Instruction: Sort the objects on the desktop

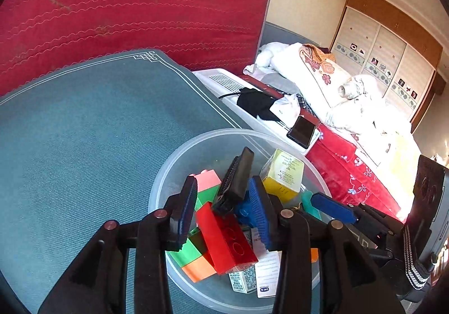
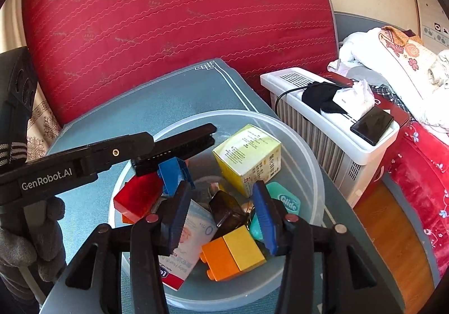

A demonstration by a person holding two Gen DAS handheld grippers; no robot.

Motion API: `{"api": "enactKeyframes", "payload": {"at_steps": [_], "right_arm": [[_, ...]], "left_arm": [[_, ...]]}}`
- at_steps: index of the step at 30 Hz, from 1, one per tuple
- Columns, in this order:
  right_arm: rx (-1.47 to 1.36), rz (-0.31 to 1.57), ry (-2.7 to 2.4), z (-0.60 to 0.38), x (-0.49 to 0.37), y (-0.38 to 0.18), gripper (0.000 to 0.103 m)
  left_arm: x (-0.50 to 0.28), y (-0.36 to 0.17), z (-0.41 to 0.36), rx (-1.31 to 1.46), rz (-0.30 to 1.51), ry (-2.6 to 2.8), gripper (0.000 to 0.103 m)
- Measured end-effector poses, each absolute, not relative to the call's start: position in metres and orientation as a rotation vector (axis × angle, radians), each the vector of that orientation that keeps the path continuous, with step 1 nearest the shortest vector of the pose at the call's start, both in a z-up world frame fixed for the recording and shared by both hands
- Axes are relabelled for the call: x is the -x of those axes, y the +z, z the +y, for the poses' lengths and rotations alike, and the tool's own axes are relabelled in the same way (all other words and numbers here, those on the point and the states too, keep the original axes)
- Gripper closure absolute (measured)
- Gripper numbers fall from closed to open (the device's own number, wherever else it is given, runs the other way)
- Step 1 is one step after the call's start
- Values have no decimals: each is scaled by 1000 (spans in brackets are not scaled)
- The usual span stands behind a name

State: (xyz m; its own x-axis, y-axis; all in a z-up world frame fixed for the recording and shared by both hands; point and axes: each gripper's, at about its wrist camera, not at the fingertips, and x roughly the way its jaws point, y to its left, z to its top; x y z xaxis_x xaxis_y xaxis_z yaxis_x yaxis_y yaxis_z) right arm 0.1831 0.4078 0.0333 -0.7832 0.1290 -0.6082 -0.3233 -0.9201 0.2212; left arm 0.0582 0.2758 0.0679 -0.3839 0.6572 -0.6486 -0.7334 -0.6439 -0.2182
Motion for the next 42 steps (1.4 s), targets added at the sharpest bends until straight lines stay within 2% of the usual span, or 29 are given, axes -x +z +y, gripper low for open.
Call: {"api": "enactKeyframes", "payload": {"at_steps": [3, 5, 7, 14, 25, 27, 30, 34, 39, 42], "right_arm": [[897, 470, 2714, 407, -184, 34, 51], [895, 474, 2708, 406, -186, 35, 43], [885, 477, 2700, 404, -189, 37, 25], [891, 458, 2639, 400, -198, 44, 19], [929, 430, 2594, 384, -214, 46, 13], [914, 417, 2587, 381, -218, 50, 10], [889, 397, 2578, 377, -223, 55, 6], [892, 378, 2562, 372, -225, 55, 5], [894, 287, 2523, 364, -228, 52, 5], [878, 226, 2494, 361, -230, 53, 1]], "left_arm": [[-61, 70, 270, 890, 150, 2123, 60], [-64, 71, 266, 871, 166, 2154, 52], [-67, 73, 262, 847, 182, 2184, 47], [-79, 77, 245, 814, 190, 2283, 35], [-106, 79, 220, 771, 249, 2433, 34], [-112, 82, 217, 748, 255, 2453, 25], [-122, 84, 212, 725, 253, 2460, 18], [-130, 84, 210, 765, 211, 2392, 18], [-139, 83, 212, 732, 260, 2417, 18], [-140, 84, 212, 729, 265, 2421, 18]]}}
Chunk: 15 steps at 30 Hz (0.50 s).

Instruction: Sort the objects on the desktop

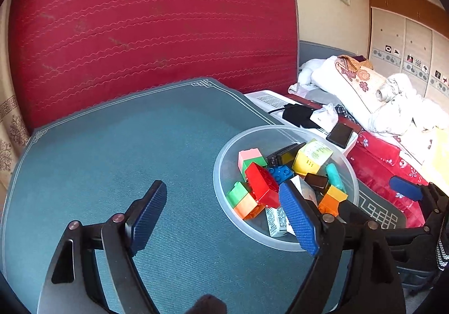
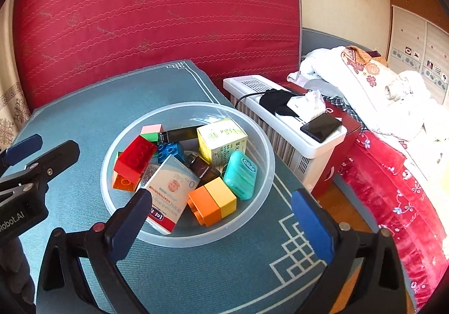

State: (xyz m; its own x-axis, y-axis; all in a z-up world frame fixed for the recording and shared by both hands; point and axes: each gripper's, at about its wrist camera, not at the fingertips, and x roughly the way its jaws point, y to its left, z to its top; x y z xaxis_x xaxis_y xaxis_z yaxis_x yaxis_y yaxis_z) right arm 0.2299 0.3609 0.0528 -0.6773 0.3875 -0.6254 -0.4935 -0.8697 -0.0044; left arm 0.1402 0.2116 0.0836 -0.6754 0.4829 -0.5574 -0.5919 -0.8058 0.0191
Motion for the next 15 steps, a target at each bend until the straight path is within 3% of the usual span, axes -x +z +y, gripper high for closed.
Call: {"api": "enactKeyframes", "payload": {"at_steps": [15], "right_arm": [[782, 210, 2420, 374, -238, 56, 1]], "left_arm": [[-146, 79, 216, 702, 319, 2456, 18]]}}
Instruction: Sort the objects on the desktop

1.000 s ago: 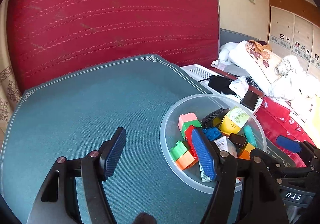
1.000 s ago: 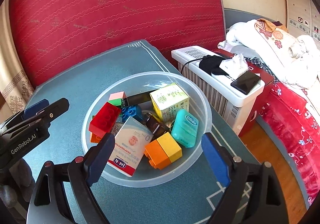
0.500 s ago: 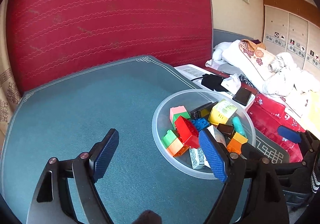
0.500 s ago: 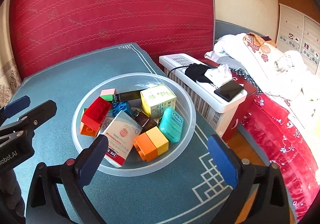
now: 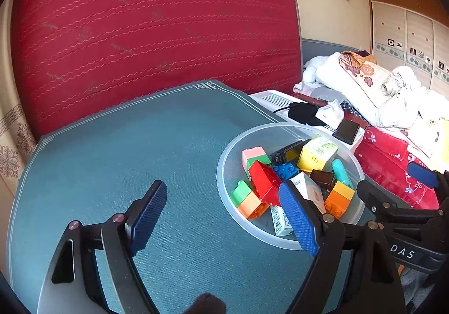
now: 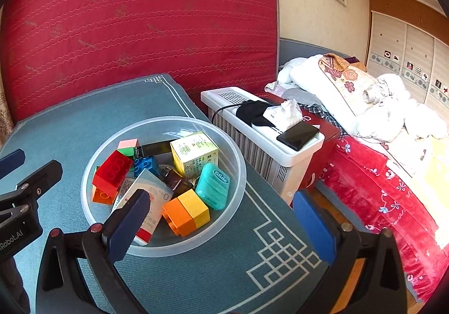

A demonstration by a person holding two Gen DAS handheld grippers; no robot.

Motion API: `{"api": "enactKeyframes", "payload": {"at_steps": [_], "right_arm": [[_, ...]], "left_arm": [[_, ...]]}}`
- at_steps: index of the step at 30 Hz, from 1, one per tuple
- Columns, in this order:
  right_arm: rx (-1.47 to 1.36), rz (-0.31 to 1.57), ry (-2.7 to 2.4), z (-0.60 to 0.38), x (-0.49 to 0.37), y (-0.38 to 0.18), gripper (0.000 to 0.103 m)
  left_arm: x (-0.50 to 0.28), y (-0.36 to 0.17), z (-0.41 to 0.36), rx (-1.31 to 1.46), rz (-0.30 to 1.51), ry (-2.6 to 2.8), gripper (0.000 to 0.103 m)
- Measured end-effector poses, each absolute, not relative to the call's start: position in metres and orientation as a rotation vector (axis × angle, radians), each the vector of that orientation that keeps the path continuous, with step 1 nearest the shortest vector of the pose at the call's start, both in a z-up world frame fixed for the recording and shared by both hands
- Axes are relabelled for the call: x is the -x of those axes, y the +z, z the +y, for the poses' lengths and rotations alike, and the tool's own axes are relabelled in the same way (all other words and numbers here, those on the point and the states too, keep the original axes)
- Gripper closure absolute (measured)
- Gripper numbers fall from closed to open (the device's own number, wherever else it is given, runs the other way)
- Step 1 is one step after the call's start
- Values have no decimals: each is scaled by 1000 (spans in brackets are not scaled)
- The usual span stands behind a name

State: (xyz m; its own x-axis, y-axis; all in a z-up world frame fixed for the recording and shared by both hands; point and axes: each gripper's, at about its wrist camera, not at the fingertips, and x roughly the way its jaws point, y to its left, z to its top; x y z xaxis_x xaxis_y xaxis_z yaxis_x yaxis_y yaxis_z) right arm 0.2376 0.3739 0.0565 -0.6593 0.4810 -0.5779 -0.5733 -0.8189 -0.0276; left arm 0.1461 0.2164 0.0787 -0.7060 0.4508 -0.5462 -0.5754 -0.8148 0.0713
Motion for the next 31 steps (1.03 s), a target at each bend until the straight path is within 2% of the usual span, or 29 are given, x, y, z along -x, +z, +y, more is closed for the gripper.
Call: {"api": "enactKeyframes", "payload": {"at_steps": [31], "right_arm": [[914, 211, 2436, 368, -226, 32, 1]], "left_arm": [[-140, 70, 231, 754, 357, 2396, 18]]}}
